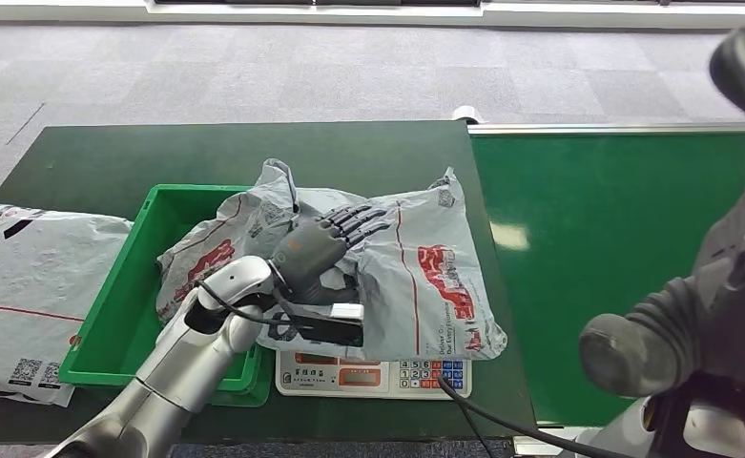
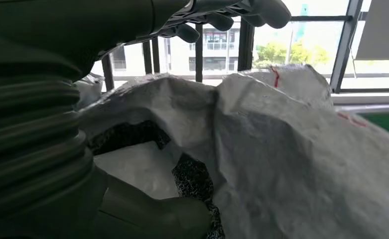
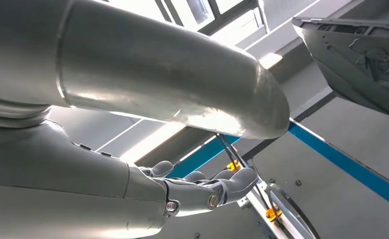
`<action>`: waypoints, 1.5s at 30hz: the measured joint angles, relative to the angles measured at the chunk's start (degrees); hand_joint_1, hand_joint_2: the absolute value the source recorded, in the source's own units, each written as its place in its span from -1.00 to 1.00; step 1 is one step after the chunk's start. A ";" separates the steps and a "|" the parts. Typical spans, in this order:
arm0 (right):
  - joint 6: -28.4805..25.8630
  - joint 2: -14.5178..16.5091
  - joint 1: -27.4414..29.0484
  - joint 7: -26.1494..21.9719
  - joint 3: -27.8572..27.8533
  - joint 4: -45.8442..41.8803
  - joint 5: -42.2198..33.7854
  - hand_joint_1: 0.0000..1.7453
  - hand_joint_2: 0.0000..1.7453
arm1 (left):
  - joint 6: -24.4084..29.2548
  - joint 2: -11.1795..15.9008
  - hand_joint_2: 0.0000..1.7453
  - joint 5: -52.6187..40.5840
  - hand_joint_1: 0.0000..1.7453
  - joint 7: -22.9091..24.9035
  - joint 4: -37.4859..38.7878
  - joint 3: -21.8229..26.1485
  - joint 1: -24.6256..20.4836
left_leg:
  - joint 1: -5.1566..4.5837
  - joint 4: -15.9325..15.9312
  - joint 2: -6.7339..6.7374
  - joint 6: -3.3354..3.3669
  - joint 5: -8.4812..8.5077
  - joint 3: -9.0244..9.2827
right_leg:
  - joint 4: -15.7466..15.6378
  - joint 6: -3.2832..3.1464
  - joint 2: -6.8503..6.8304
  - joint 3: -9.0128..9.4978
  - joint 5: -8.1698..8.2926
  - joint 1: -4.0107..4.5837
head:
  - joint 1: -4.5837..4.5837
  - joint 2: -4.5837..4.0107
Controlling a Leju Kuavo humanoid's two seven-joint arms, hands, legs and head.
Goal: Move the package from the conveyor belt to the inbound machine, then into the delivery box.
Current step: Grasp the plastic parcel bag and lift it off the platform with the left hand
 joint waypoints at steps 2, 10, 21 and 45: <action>0.00 0.01 0.00 -0.01 -0.01 0.00 -0.09 -1.00 -1.00 | 1.66 -0.91 1.00 -1.33 -1.00 0.35 3.59 -1.64 -0.58 | -0.01 0.00 0.00 0.00 0.00 0.00 | 0.00 0.00 0.00 -0.01 0.00 -0.01 | 0.00 0.00; 0.00 0.01 0.02 -0.01 -0.06 0.00 -0.42 -1.00 -1.00 | 4.66 -3.66 1.00 -1.99 1.00 -0.13 14.08 -5.31 -2.35 | -0.01 0.00 0.00 0.01 -0.01 -0.01 | 0.00 0.00 0.00 0.00 0.00 0.00 | 0.00 0.00; 0.00 0.01 0.01 -0.01 -0.07 0.00 -0.10 -1.00 -1.00 | 6.12 -4.11 1.00 -0.47 1.00 -0.72 17.49 -6.70 -2.91 | -0.01 0.00 0.00 0.02 0.01 0.00 | 0.00 0.01 0.00 0.04 0.01 -0.01 | 0.00 0.00; 0.00 -0.02 0.95 0.00 -4.64 -0.24 -1.51 -1.00 -1.00 | 41.26 0.22 1.00 -5.74 1.00 17.52 -8.46 11.57 0.73 | 0.03 -0.01 0.01 0.01 0.02 -0.05 | 0.02 -0.01 0.09 -0.02 0.00 0.06 | 0.00 0.00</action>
